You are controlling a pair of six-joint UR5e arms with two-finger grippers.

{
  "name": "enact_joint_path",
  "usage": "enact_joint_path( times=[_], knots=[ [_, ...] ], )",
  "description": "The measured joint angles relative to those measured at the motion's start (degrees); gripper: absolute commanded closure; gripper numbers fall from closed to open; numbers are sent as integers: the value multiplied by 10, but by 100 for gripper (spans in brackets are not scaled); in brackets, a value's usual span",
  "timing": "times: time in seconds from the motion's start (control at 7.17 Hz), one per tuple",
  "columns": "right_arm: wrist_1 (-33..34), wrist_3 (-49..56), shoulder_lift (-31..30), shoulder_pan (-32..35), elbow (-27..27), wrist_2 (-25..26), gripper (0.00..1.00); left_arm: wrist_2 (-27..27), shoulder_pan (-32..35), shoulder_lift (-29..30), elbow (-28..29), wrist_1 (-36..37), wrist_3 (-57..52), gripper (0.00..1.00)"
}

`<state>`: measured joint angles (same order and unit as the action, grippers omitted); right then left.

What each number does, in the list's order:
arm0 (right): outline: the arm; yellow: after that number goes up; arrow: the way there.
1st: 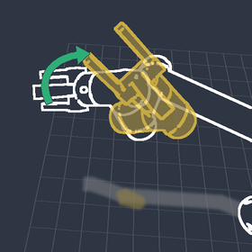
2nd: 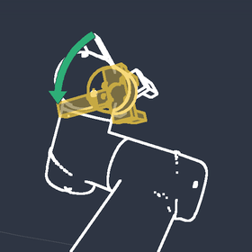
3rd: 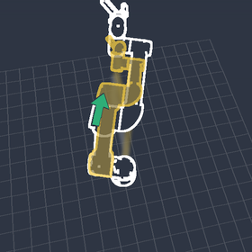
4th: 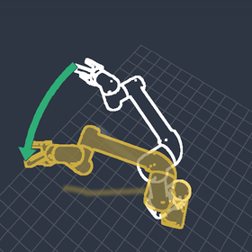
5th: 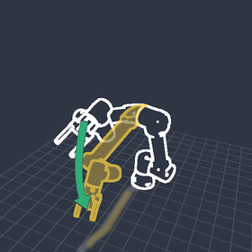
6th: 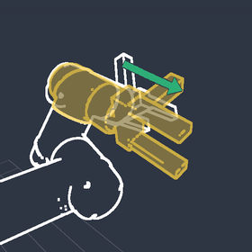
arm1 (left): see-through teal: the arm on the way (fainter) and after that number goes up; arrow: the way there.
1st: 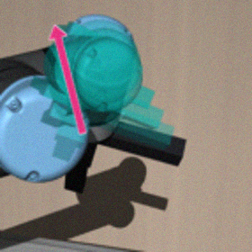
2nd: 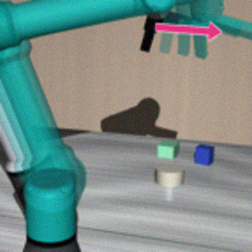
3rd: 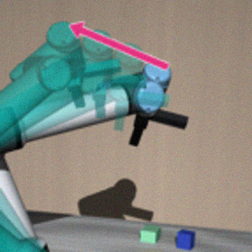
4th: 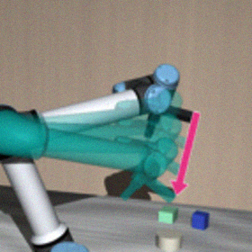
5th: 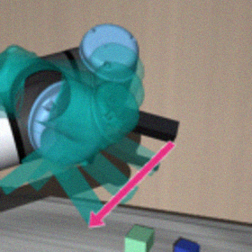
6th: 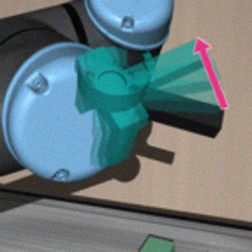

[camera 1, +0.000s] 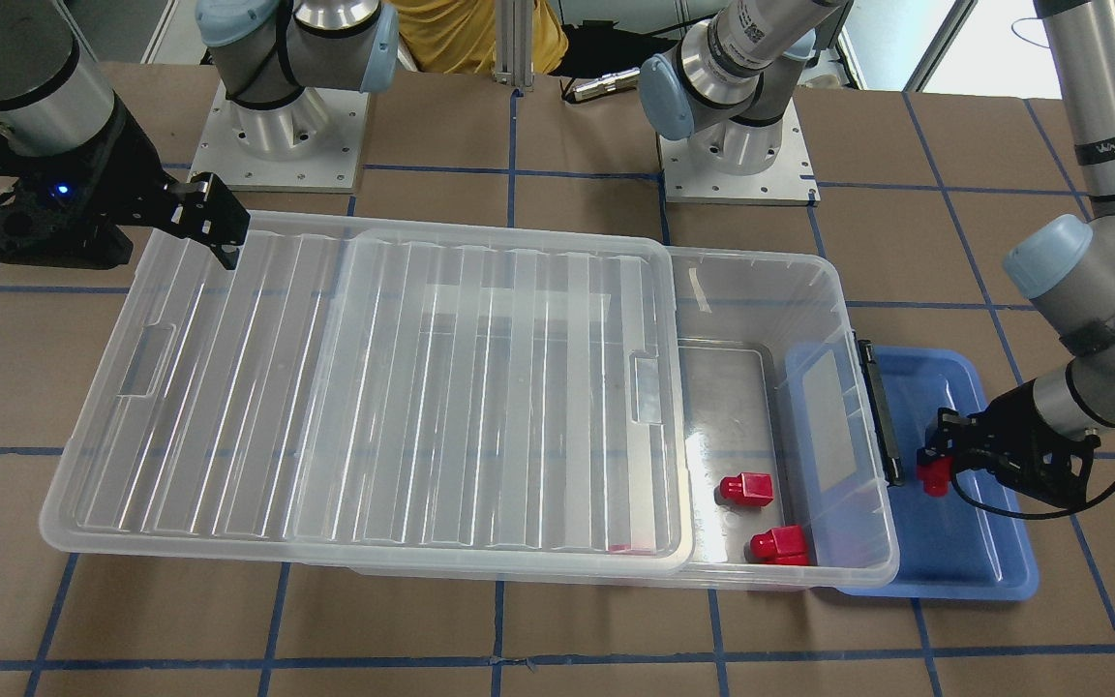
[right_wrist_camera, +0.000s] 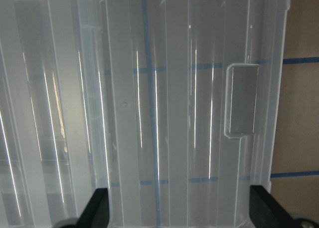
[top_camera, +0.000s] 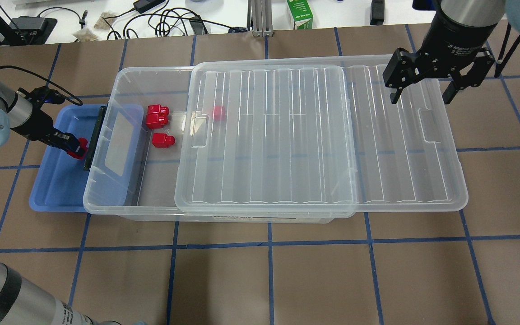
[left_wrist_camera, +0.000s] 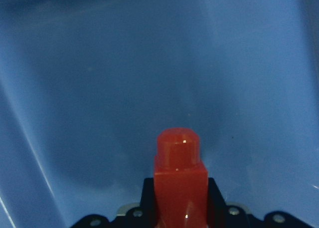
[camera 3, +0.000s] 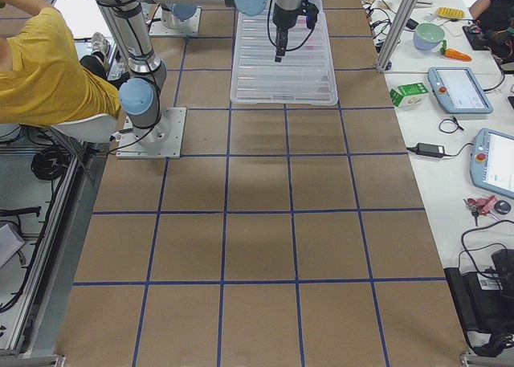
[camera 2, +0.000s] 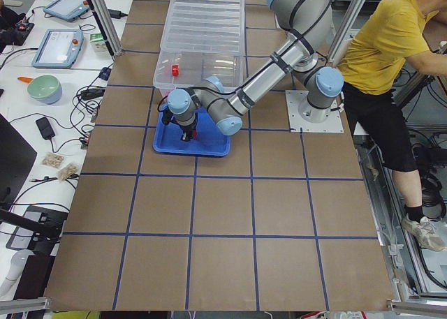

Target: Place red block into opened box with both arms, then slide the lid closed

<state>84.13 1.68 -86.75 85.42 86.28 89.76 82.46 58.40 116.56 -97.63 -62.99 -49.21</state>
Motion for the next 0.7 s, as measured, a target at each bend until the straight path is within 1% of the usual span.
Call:
enact_joint_path(
  times=[0.14,0.42,0.56,0.7],
  knots=[
    [0,0,0,0,0,0,0,4,2,-18,18,-31,5,100],
    [1,5,0,-1,-1,-1,0,10,13,-69,73,-141,33,100],
    [1,5,-1,-1,-1,-3,0,26,41,-95,93,-181,79,100],
    [1,1,-4,-1,-1,-4,0,53,88,-118,100,-198,140,100]
  ],
)
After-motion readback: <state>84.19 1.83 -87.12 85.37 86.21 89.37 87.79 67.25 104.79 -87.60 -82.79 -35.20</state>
